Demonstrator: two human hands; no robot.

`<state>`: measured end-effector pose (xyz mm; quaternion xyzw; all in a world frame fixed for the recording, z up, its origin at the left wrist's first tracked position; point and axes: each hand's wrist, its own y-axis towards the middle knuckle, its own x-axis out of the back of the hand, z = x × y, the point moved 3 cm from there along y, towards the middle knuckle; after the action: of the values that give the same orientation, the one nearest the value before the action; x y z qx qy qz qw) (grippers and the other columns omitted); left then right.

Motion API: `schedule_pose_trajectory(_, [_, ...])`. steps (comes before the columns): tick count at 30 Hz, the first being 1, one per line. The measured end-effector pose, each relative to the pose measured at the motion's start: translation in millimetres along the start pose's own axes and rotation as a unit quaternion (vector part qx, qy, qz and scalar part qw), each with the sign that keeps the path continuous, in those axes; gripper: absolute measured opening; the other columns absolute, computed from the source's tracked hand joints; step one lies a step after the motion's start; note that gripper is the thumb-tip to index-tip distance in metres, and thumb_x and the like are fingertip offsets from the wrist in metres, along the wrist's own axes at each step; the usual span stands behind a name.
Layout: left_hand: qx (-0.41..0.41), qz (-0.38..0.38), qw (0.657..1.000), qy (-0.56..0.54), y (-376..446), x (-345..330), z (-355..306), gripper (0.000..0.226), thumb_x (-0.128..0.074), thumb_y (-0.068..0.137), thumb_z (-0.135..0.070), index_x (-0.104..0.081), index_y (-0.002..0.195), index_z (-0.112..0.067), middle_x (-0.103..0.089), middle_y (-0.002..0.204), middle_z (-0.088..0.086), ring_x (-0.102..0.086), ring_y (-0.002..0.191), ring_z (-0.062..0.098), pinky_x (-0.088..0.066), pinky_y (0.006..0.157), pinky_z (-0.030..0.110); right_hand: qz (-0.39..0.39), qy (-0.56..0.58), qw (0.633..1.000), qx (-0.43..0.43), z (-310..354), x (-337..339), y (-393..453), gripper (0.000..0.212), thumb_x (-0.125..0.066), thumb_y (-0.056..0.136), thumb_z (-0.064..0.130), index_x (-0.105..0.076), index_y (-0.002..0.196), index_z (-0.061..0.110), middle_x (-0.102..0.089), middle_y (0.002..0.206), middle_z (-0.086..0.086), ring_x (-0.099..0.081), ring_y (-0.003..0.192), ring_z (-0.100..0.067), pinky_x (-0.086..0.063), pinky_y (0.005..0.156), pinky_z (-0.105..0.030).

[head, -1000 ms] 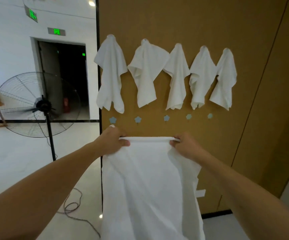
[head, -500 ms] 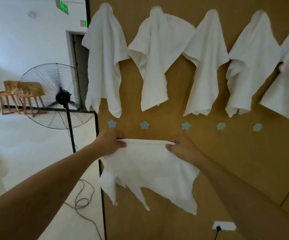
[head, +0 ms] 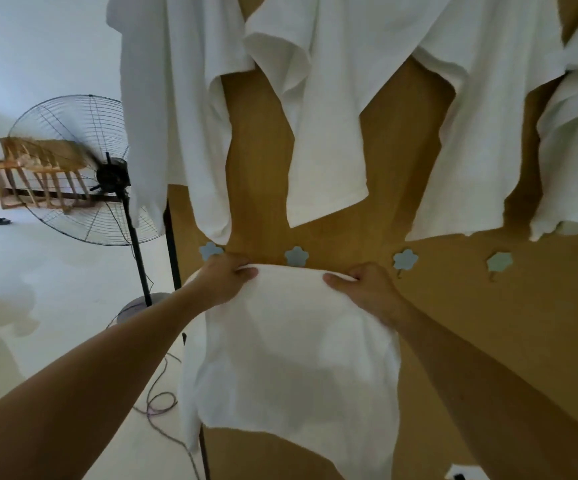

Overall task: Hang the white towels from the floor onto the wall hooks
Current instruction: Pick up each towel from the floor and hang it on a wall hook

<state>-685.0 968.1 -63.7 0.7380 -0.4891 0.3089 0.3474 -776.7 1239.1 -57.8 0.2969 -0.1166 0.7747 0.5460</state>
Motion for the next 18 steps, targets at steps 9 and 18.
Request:
schedule_pose_trajectory(9, [-0.179,-0.210,0.952,0.131,21,-26,2,0.012,-0.062,0.091,-0.018,-0.066,0.102,-0.020,-0.064,0.070,0.003,-0.059,0.056,0.023,-0.052,0.051,0.030,-0.114,-0.048,0.992,0.020,-12,-44,48,0.049,-0.075,0.081,0.050,-0.057,0.051,0.015,-0.058,0.051,0.006,-0.058,0.053,-0.014,-0.046,0.056,-0.028])
schedule_pose_trajectory(18, [-0.235,-0.236,0.923,0.192,13,-78,18,0.035,-0.043,0.092,-0.031,-0.075,0.103,-0.021,-0.065,0.061,0.000,-0.059,0.046,0.020,-0.049,0.052,0.029,-0.174,-0.033,0.984,0.021,-39,-81,37,0.061,-0.074,0.084,0.043,-0.035,0.041,0.024,-0.035,0.038,0.010,-0.036,0.039,-0.006,-0.032,0.048,-0.026])
